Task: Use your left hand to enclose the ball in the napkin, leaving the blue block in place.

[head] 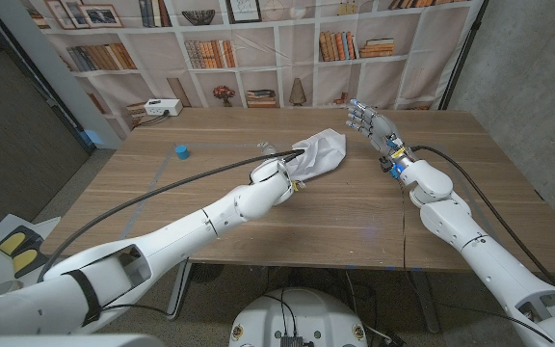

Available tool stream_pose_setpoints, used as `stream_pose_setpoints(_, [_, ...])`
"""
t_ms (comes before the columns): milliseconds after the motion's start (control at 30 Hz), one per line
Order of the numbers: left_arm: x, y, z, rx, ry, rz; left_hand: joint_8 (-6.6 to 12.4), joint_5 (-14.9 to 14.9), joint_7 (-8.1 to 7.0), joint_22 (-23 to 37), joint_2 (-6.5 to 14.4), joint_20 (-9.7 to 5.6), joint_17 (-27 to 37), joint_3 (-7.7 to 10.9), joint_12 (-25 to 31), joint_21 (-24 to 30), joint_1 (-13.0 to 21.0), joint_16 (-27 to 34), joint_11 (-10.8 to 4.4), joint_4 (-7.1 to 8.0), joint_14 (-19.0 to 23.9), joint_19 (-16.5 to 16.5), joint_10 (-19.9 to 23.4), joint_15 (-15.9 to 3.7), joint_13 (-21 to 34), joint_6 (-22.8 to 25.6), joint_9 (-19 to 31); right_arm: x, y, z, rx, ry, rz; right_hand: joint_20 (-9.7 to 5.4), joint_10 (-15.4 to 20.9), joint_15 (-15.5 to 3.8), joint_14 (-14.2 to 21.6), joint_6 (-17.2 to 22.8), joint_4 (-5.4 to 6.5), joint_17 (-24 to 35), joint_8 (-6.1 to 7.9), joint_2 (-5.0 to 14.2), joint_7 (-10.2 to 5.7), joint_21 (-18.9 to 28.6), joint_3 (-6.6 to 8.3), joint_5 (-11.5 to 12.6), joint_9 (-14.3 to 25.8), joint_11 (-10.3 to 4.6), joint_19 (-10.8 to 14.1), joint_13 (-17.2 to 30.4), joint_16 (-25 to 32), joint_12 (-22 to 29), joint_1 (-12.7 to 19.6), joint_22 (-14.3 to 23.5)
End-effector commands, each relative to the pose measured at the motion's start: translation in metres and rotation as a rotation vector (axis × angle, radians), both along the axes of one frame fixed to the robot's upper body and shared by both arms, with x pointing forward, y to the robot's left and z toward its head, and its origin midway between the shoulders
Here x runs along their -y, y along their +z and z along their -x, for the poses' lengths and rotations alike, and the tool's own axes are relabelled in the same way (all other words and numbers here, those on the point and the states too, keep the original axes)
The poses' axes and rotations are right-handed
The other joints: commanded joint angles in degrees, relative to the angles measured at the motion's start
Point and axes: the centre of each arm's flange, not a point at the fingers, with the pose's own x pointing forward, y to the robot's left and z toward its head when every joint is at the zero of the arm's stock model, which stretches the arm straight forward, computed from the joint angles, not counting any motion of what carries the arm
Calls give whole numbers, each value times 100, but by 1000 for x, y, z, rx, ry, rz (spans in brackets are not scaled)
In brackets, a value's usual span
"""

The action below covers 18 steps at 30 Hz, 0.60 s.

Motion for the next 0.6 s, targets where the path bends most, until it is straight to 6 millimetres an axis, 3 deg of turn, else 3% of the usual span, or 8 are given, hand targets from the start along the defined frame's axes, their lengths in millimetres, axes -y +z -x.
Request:
stream_pose_setpoints(33, [-5, -9, -11, -4, -50, -2, 171, -122, -258, 1, -31, -189, -37, 61, 184, 115, 51, 60, -156, -82, 272, 182, 378, -308, -33, 788, 7, 1, 1, -5, -5, -9, -2, 23, 3, 11, 36, 53, -7, 2, -9, 4, -8, 10, -26, 10, 4, -10, 56, 10, 53, -9, -3, 10])
stream_pose_setpoints(100, [-5, -9, -11, 10, -66, -6, 291, -186, -352, -2, -34, -286, -55, 111, 303, 192, 155, 76, -218, -180, 475, 339, 679, -418, -73, 1330, 9, 1, 1, -5, -7, -10, -4, 27, 3, 10, 36, 56, -7, 2, -8, 4, -10, 10, -26, 11, 4, -16, 57, 10, 53, -9, -2, 10])
stream_pose_setpoints(167, [-6, -9, -9, 55, -114, -21, 486, -274, -431, 1, 130, -380, -65, 340, 399, 286, 444, 114, -217, -360, 818, 492, 990, -610, -131, 2082, 24, 1, 2, -7, -7, -8, -4, 26, 5, 9, 39, 58, -7, 2, -7, 6, -13, 11, -26, 11, 4, -16, 57, 10, 54, -8, -2, 10])
stream_pose_setpoints(267, [-7, -4, -6, 73, -156, -9, 968, -475, -468, 22, 266, -513, -34, 745, 447, 458, 795, 168, -276, -526, 1175, 718, 1389, -824, -206, 3217, 157, 0, 3, -8, -8, -6, -7, 25, 0, 6, 39, 59, -7, 2, -7, 9, -13, 11, -25, 12, 4, 6, 60, 10, 54, -11, 0, 10])
stream_pose_setpoints(333, [-7, 2, -2, 77, -161, 10, 1048, -531, -354, 35, 319, -504, -4, 875, 457, 499, 860, 196, -324, -517, 1256, 734, 1489, -861, -205, 3274, 215, 0, 3, -9, -9, -5, -10, 27, 2, 7, 37, 58, -6, 2, -7, 9, -11, 10, -26, 12, 4, -11, 57, 10, 54, -10, -1, 10])
stream_pose_setpoints(467, [-5, 20, 12, 123, -178, 21, 1085, -558, -141, 62, 389, -369, 45, 1059, 398, 512, 878, 188, -252, -394, 1191, 629, 1427, -723, -188, 3089, 328, -1, 4, -11, -11, -3, -14, 24, 2, 2, 35, 58, -6, 2, -8, 11, -6, 11, -26, 12, 4, -18, 60, 10, 53, -10, -1, 10])
stream_pose_setpoints(600, [1, 35, 31, 245, -197, -42, 1124, -476, -208, 108, 365, -235, 89, 1229, 318, 544, 850, 171, -193, -179, 1069, 514, 1307, -597, -141, 2735, 519, -2, 4, -12, -11, 3, -21, 24, 2, 4, 36, 57, -7, 2, -8, 13, -7, 10, -25, 13, 4, -20, 59, 10, 54, -10, 2, 10])
